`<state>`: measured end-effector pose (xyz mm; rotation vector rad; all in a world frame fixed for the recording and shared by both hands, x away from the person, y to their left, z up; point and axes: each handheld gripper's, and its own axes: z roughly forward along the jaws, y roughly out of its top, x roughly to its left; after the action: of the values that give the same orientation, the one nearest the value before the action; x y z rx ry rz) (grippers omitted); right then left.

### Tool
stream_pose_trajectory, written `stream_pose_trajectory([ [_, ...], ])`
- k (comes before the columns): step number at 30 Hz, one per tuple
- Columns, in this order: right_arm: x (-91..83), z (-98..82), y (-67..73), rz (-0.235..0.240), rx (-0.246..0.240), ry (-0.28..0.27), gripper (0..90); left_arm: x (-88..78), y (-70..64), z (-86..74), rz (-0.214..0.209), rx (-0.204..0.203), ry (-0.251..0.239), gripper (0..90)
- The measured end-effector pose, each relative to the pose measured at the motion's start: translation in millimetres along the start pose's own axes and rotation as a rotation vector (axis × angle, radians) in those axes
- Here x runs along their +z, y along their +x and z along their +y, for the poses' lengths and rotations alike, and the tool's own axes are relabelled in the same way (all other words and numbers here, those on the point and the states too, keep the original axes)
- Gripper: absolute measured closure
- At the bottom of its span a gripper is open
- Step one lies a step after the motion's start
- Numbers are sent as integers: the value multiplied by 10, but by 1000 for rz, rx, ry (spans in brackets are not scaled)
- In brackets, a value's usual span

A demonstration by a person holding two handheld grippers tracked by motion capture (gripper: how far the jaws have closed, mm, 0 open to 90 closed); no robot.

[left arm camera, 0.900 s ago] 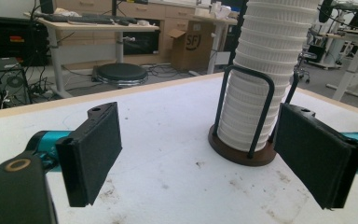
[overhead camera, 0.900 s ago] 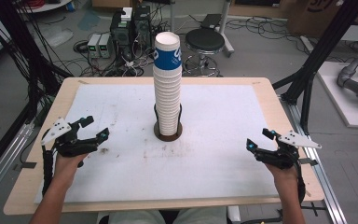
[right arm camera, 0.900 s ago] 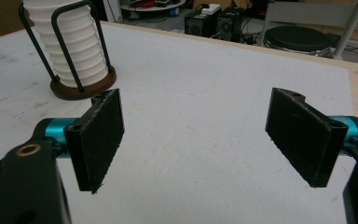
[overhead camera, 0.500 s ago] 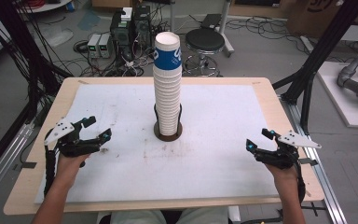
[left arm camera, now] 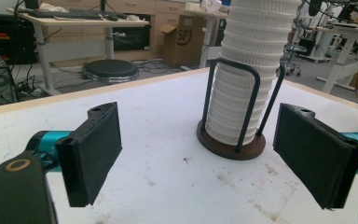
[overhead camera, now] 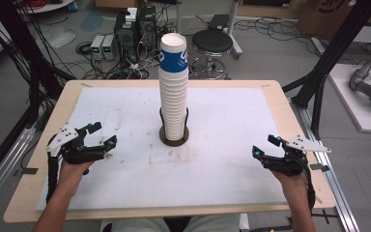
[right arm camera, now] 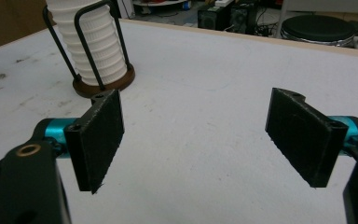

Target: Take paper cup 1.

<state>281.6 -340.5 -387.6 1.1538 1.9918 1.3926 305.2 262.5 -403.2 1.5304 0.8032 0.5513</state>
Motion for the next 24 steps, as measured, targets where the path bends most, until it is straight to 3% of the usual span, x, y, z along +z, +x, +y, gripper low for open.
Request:
stream_pose_trajectory([
  [2, -1, 14, 17, 1, 0, -3, 197, 10, 6, -3, 2, 2, 0, 151],
  [4, 12, 75, 53, 41, 26, -22, 197, 12, 11, -8, 3, 3, 10, 151],
  [12, 98, 251, 197, 128, 15, -38, 197, 3, 16, -4, 10, 0, 7, 153],
  [16, 116, 476, 317, 163, -19, -72, 197, 10, 10, -12, 2, 1, 7, 153],
  [23, 167, 927, 402, 213, -29, -119, 197, 22, 19, -16, -5, -18, -1, 153],
  [24, 167, 927, 402, 213, -29, -119, 197, 22, 19, -16, -5, -18, -1, 154],
])
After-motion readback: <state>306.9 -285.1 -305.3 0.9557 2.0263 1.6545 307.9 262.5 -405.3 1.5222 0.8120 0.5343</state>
